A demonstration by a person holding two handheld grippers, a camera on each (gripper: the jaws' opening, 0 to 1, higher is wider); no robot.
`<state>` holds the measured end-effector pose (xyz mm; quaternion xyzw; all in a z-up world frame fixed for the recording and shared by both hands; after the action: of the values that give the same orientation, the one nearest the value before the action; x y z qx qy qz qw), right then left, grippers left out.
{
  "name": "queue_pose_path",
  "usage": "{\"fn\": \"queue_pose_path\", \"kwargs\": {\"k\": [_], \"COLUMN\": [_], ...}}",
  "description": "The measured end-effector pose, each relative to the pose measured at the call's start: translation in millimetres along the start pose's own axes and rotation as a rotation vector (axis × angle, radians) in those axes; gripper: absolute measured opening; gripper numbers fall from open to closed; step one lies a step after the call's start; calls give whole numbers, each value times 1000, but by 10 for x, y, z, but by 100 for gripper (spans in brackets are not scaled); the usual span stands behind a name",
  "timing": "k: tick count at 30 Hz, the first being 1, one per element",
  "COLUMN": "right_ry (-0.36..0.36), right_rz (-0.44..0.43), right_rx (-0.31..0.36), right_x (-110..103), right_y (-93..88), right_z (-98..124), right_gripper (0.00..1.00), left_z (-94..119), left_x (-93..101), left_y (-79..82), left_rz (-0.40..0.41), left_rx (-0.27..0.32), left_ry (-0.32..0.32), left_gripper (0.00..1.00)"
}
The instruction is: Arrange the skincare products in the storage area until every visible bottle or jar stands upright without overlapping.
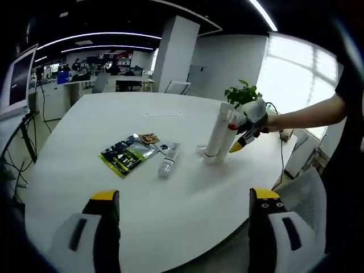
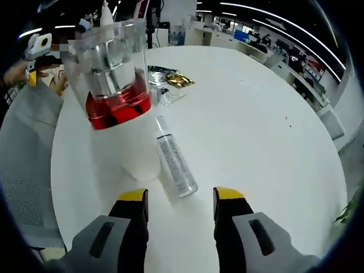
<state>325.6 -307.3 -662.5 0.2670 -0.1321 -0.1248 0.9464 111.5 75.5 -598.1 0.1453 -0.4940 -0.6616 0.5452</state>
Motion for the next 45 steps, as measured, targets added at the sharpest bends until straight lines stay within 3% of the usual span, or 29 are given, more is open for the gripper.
{"fn": "queue_pose_path", "kwargs": {"k": [7,10,13,26,34,45], "right_ry": [58,87,111,184,149,113], "right_rz": [54,62,64,91,119,29], "right_rx": [1,6,17,37,100,91], "right_x": [103,100,148,252,260,199], "right_y": [97,130,136,132,92,113], "right_z": [-177,-221,-261,-460,-457,-433], "right_gripper": [44,39,34,27,22,21], "left_z": [-6,-16,-18,-44,-68,-80], "left_x": [-15,-21,-28,-60,-65,-61], "left_y": [-5,-12,-18,-43,-53,-50], "left_rz": [6,4,6,12,11,27], "left_rx": [-14,-23,-28,-62,-81,-75], "left_ry": [19,20,19,37,37,30], "left_gripper": [87,87,87,87,86,85]}}
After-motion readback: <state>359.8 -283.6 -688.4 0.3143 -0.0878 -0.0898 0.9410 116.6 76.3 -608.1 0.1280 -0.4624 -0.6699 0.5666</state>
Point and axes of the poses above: the point that each gripper's makers call its tool centre point, and the gripper's own axes: z roughly backward along the fingers, x roughly to its right, y roughly out of its top, the point moved 10 cm from there along z, roughly backward along the fingers, and after that the axes turned 8 degrees about z, right-handed, at the moved point
